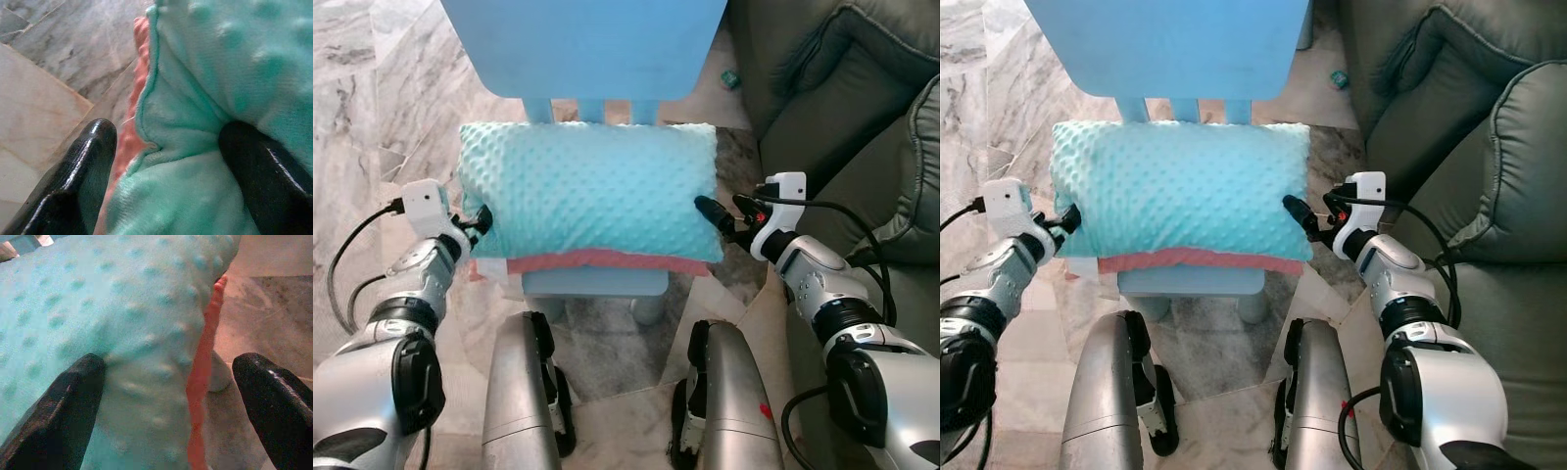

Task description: Move the pillow to the sofa

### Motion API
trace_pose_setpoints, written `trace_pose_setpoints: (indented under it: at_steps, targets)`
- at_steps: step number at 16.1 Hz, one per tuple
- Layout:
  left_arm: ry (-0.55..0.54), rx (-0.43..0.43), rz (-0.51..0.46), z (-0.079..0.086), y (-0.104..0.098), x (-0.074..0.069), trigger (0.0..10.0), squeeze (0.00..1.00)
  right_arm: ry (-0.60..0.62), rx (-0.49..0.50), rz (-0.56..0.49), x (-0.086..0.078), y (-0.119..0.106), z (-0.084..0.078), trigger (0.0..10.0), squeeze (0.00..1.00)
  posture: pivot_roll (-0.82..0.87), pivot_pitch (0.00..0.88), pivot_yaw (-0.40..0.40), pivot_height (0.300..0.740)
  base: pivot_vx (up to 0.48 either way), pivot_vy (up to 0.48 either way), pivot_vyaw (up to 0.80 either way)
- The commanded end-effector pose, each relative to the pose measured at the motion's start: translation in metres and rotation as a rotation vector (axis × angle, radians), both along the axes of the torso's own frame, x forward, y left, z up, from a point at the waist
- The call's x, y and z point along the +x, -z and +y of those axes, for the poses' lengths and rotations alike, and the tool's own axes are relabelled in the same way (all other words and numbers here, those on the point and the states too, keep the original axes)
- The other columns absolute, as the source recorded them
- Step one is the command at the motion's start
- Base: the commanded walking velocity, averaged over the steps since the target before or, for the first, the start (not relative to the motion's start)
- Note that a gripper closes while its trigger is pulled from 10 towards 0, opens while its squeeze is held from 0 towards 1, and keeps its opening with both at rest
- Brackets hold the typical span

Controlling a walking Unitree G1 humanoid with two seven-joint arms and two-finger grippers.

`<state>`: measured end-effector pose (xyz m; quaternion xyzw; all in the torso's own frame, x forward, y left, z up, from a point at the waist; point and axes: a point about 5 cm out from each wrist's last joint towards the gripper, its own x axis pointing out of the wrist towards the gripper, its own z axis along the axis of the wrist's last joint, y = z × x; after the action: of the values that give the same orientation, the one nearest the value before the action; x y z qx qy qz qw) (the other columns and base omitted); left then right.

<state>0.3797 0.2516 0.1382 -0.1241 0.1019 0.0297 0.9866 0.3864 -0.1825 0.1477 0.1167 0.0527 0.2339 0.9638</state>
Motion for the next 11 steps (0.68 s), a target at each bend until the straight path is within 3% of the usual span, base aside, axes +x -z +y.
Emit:
trace_pose_setpoints:
  at_steps: [1,5,8,9,10,11]
  targets:
    - [0.026,-0.053,0.047,-0.009,0.014,-0.004,10.0,0.0,0.008,0.043,0.073,-0.006,0.018,0.005,10.0,0.0,-0.05,0.397,0.0,0.542,0.0,0.0,0.0]
    - [0.147,-0.155,0.089,-0.042,0.033,-0.006,10.0,0.0,-0.077,0.191,0.131,-0.012,0.033,0.038,10.0,0.0,-0.05,0.391,0.003,0.542,0.0,0.0,0.0]
    - [0.203,-0.18,0.088,-0.054,0.035,-0.006,10.0,0.0,-0.134,0.239,0.145,-0.014,0.034,0.052,10.0,0.0,-0.05,0.393,0.002,0.542,0.0,0.0,0.0]
    - [0.219,-0.181,0.083,-0.056,0.035,-0.006,2.6,0.0,-0.168,0.259,0.145,-0.015,0.034,0.058,10.0,0.0,-0.05,0.393,0.002,0.542,0.0,0.0,0.0]
    - [0.222,-0.182,0.083,-0.056,0.036,-0.006,0.0,0.0,-0.188,0.275,0.146,-0.015,0.034,0.062,0.0,0.0,-0.05,0.393,0.002,0.542,0.0,0.0,0.0]
    - [0.219,-0.181,0.085,-0.055,0.037,-0.007,0.0,0.0,-0.202,0.283,0.148,-0.016,0.034,0.064,0.0,0.0,-0.05,0.393,0.002,0.542,0.0,0.0,0.0]
